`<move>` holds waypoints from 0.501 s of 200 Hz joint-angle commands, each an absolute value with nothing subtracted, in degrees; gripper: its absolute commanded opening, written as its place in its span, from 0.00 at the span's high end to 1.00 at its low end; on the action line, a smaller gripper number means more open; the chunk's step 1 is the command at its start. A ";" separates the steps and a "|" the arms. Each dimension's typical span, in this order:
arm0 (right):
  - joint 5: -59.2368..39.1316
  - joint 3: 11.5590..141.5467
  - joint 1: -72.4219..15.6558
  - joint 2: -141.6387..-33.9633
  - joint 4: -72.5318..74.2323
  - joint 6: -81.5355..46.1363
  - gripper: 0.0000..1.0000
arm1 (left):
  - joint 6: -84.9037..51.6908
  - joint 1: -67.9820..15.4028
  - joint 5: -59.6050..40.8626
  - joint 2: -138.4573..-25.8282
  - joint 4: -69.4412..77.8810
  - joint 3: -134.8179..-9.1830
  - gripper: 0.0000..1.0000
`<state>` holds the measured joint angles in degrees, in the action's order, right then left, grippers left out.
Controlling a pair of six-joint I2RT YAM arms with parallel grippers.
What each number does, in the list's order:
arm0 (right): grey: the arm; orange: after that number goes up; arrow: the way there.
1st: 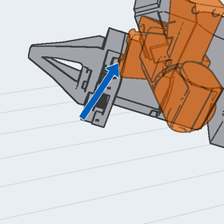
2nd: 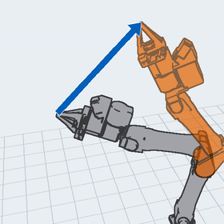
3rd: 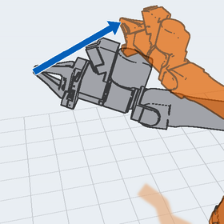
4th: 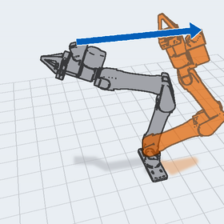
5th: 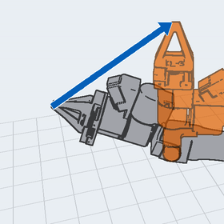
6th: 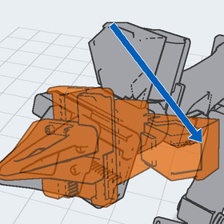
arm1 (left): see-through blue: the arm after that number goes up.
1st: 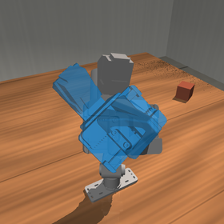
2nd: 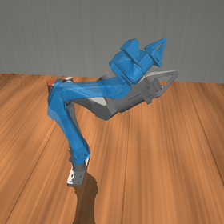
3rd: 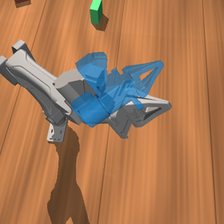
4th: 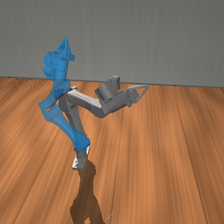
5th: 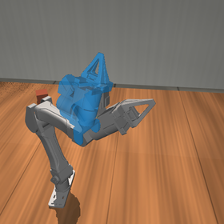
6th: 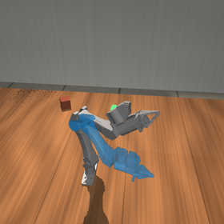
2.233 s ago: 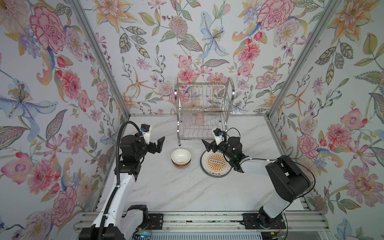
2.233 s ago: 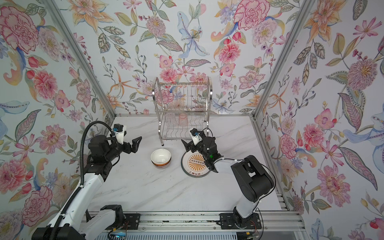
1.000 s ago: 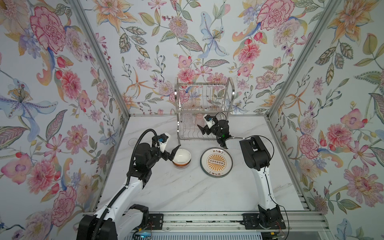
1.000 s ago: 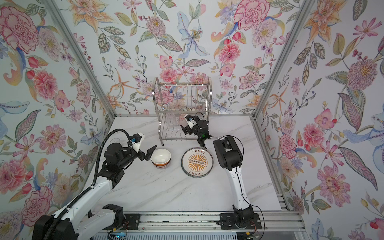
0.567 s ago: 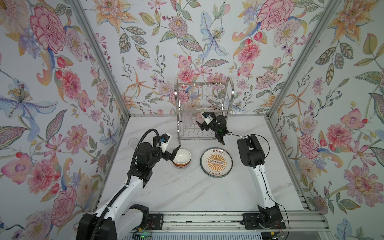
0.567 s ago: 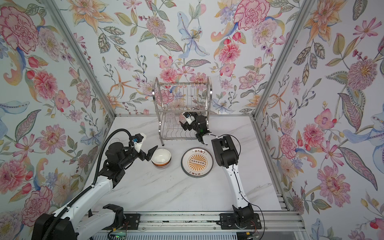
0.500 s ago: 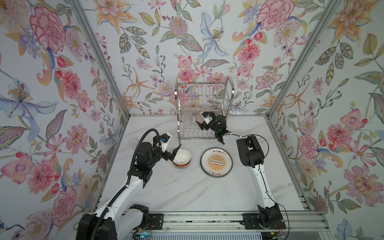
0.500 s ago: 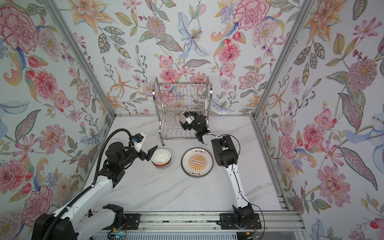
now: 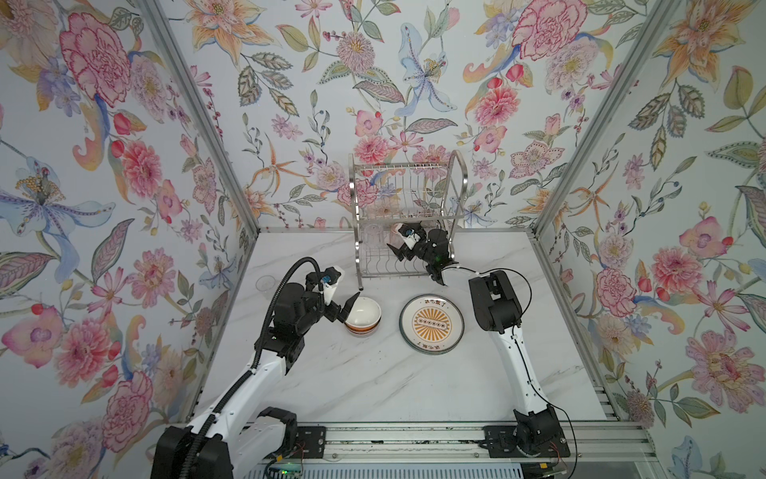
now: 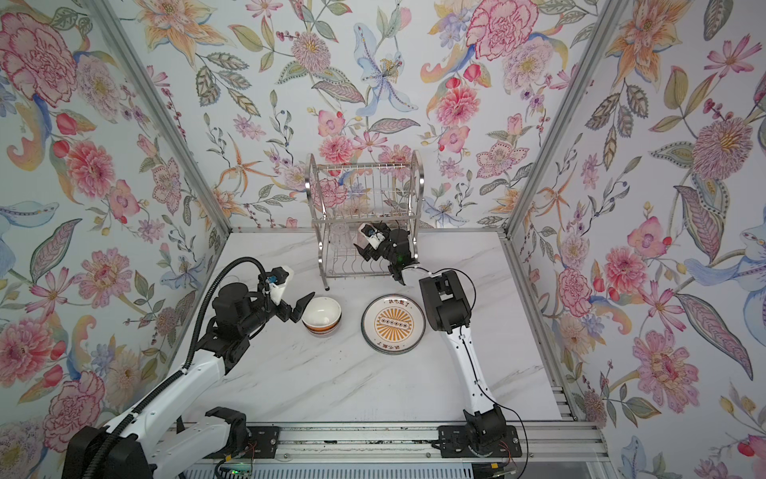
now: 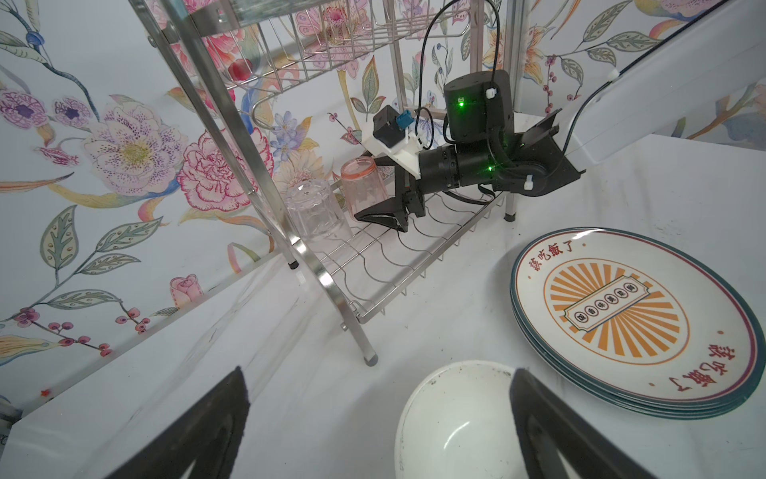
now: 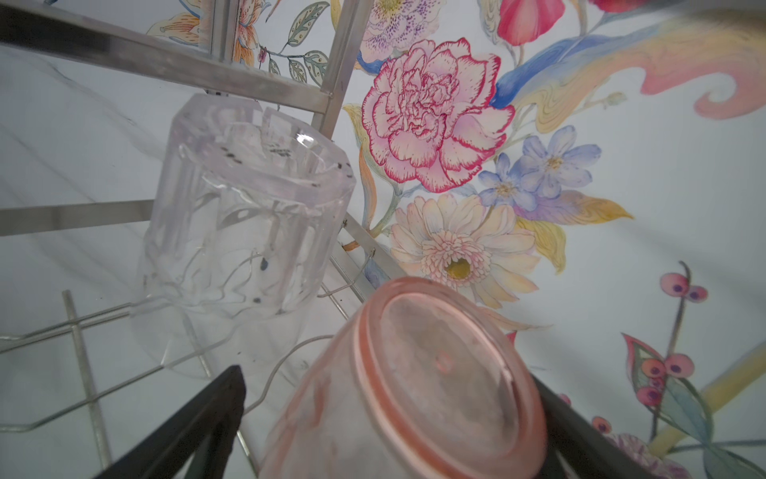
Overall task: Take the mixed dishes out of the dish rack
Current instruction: 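Close the right gripper around the pink glass in the rack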
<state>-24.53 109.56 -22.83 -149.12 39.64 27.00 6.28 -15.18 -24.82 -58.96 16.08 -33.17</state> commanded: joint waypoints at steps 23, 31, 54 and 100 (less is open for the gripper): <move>-27.29 108.12 -23.27 -149.43 42.57 27.28 0.01 | 7.03 -15.93 -23.93 -59.51 15.12 -35.24 0.01; -27.23 107.57 -23.29 -149.20 43.21 27.17 0.01 | 7.03 -15.95 -23.91 -59.44 15.14 -35.24 0.01; -27.22 106.70 -23.46 -148.65 43.90 26.96 0.04 | 8.33 -15.97 -23.98 -59.46 14.96 -35.16 0.01; -26.70 103.55 -23.47 -147.16 46.67 25.96 0.08 | 7.99 -16.18 -24.05 -59.16 15.02 -34.37 0.01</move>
<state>-26.37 106.32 -23.11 -149.01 45.12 26.79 7.16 -15.40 -24.77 -59.22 15.14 -33.54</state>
